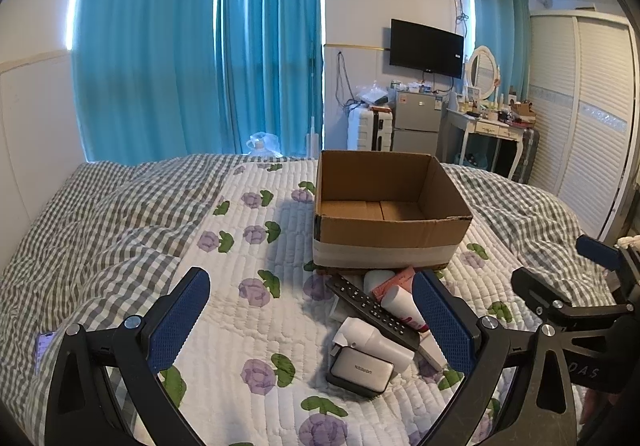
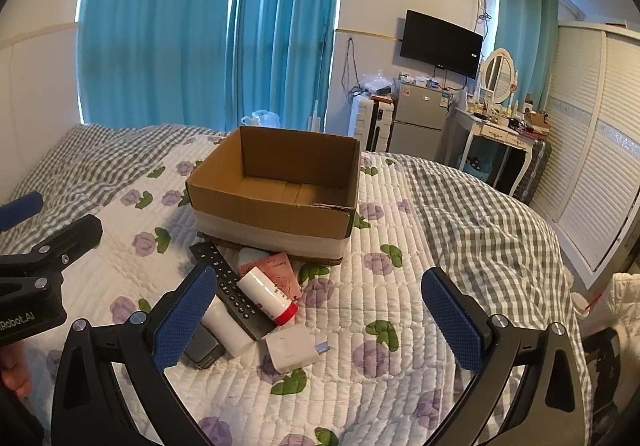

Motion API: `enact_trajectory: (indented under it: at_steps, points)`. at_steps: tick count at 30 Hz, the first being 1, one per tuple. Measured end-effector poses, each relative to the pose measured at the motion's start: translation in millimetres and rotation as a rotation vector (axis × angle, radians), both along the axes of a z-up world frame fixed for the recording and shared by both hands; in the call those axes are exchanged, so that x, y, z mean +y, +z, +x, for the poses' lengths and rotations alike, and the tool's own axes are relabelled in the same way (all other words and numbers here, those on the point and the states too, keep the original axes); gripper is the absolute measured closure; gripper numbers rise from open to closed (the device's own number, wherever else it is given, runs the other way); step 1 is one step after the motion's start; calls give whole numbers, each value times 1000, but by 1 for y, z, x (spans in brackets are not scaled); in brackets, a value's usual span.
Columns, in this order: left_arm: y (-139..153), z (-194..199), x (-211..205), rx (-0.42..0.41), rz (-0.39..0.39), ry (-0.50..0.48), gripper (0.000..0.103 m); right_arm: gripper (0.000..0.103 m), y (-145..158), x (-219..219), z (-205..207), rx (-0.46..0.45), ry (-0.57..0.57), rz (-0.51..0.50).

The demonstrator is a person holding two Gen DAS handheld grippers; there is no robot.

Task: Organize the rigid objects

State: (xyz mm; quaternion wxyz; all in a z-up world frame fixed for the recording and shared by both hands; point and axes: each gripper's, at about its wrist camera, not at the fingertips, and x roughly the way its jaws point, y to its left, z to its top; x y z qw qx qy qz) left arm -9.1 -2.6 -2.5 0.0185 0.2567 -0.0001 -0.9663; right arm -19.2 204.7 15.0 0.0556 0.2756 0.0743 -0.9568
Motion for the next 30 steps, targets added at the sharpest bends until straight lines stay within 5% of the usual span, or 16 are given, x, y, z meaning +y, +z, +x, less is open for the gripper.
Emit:
enact_trajectory:
  at_steps: [9, 20, 25, 30]
  points:
    - [-58, -31, 9, -163, -29, -15, 0, 0, -41, 16, -28, -115, -13, 9]
    - [-136, -50, 44, -390, -32, -178, 1, 0, -86, 32, -51, -264, -11, -53]
    - [-157, -63, 47, -461, -26, -181, 29, 0, -98, 24, -59, -315, 7, -32]
    - [-159, -62, 47, -456, -14, -190, 30, 0, -105, 16, -62, -345, 31, -4]
